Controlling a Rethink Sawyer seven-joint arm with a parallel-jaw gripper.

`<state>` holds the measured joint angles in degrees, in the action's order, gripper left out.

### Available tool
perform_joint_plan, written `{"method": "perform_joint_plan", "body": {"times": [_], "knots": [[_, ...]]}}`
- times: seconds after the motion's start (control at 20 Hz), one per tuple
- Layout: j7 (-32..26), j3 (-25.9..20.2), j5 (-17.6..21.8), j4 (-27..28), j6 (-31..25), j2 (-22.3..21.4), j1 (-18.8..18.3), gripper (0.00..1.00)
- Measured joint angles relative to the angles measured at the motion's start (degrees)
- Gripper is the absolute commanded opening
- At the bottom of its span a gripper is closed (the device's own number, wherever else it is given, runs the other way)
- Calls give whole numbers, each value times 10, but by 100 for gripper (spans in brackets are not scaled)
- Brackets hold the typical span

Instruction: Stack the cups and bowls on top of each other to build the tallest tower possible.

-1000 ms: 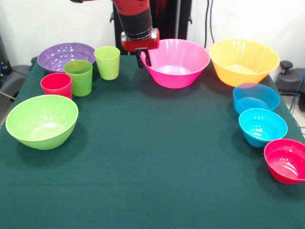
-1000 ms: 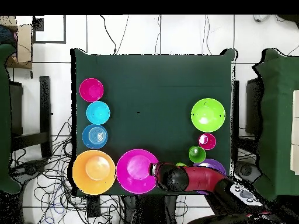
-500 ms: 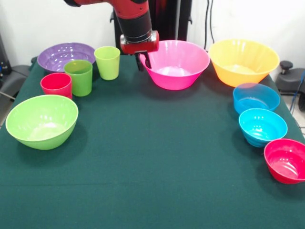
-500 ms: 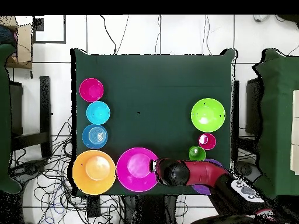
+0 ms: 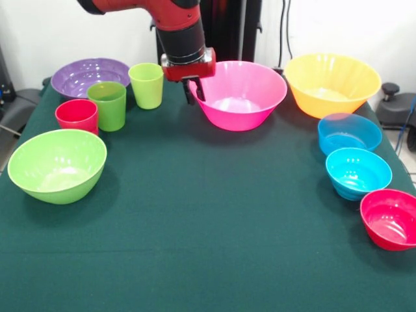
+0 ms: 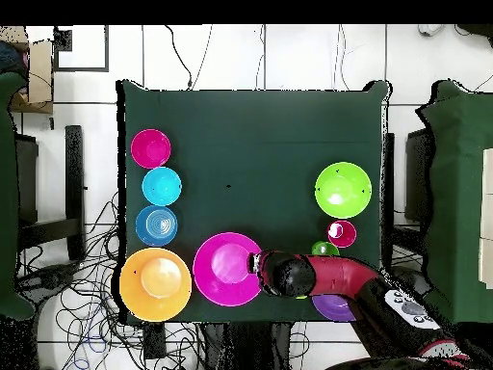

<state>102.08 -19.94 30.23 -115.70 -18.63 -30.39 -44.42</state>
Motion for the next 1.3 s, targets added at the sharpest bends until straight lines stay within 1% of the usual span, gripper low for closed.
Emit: {"method": "perform_joint_plan", "body": {"times": [0.15,0.45,1.0,1.3], "knots": [[0,-8,0,7,-9,0,-3,0],[0,-28,4,25,-49,0,-11,0],[0,-61,11,57,-94,8,-21,0],[0,-83,12,85,-123,12,-34,0]]}}
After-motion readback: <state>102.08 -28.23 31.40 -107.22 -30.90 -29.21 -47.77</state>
